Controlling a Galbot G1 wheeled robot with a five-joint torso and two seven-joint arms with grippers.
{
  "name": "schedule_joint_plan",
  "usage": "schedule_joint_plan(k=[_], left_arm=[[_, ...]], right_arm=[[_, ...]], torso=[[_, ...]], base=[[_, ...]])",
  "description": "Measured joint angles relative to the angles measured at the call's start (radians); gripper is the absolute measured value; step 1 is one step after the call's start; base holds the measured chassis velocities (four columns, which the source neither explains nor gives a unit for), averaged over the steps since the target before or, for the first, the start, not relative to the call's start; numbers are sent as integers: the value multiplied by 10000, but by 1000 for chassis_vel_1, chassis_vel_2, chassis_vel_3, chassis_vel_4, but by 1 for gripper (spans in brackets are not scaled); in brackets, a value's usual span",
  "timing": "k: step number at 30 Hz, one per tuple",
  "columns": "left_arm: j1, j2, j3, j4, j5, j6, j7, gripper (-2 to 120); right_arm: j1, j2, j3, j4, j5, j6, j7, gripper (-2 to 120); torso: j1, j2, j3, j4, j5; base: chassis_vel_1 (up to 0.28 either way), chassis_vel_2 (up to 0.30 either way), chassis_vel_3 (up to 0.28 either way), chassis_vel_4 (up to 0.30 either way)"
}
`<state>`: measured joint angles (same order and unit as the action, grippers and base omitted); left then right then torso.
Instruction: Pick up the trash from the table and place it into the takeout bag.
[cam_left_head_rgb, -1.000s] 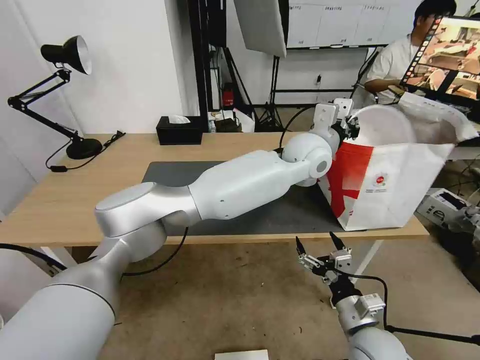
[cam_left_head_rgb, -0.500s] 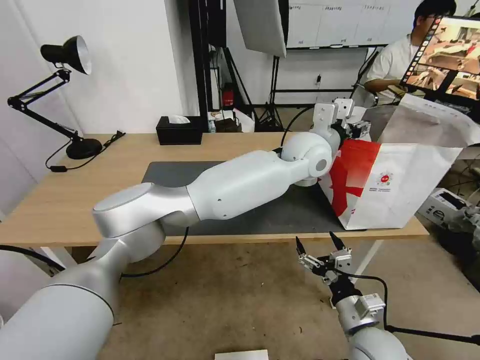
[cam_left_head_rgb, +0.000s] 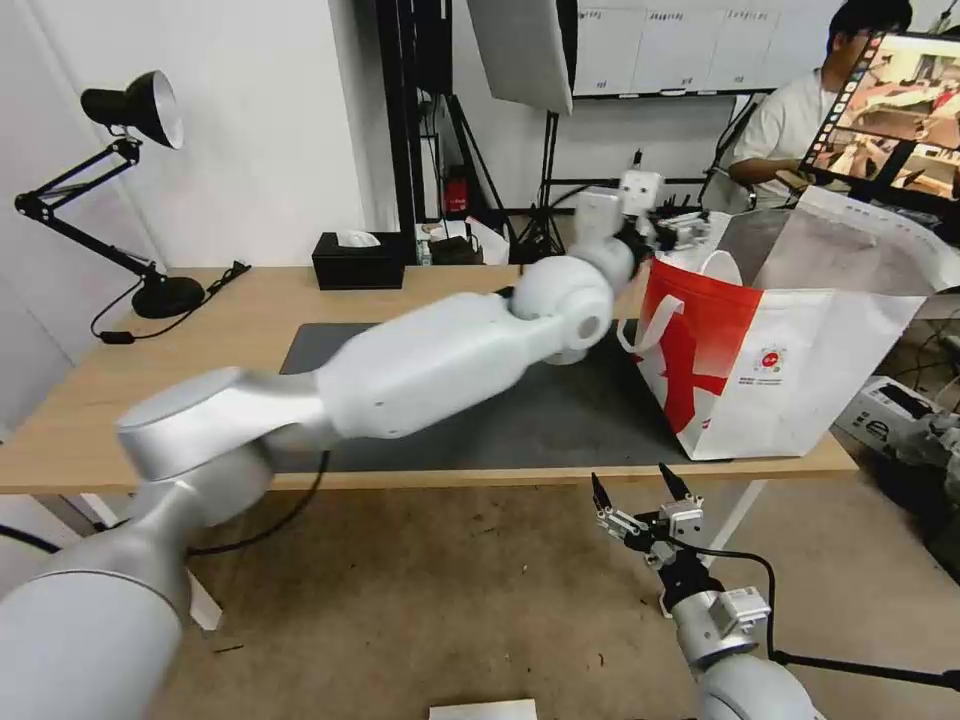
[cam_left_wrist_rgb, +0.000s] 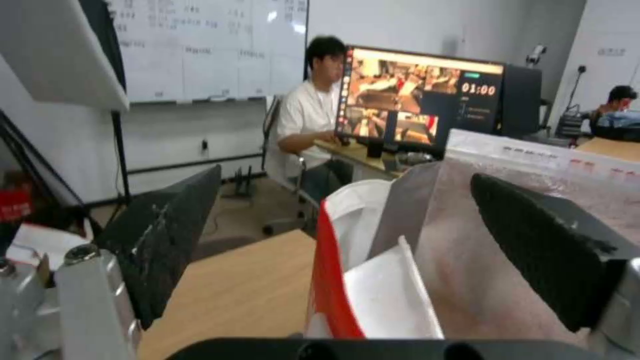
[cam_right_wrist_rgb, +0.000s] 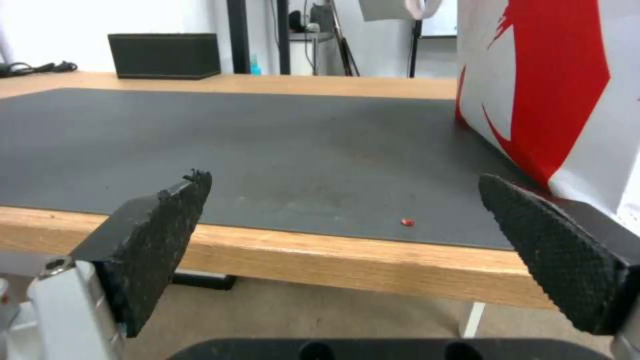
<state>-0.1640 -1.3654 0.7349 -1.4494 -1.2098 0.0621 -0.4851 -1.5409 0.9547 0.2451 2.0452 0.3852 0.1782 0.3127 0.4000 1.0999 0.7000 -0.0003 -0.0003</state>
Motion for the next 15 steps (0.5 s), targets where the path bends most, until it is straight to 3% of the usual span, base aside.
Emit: schedule_joint_plan(k=[8,10,15], left_arm=[[377,688,-160,-856,258,-17,-365,100],[696,1236,-319,-1392,441,-27,-542,100],[1705,2354,-817,-2484,968,-103,-609,100]], right_arm=[[0,0,0,0,0,0,0,100],[0,0,0,0,0,0,1,100],[0,0,0,0,0,0,1,100]], torso=[[0,0,0,-1,1],[0,0,0,8,-2],[0,0,0,1,0]], base=[[0,0,0,0],[0,0,0,0],[0,0,0,0]])
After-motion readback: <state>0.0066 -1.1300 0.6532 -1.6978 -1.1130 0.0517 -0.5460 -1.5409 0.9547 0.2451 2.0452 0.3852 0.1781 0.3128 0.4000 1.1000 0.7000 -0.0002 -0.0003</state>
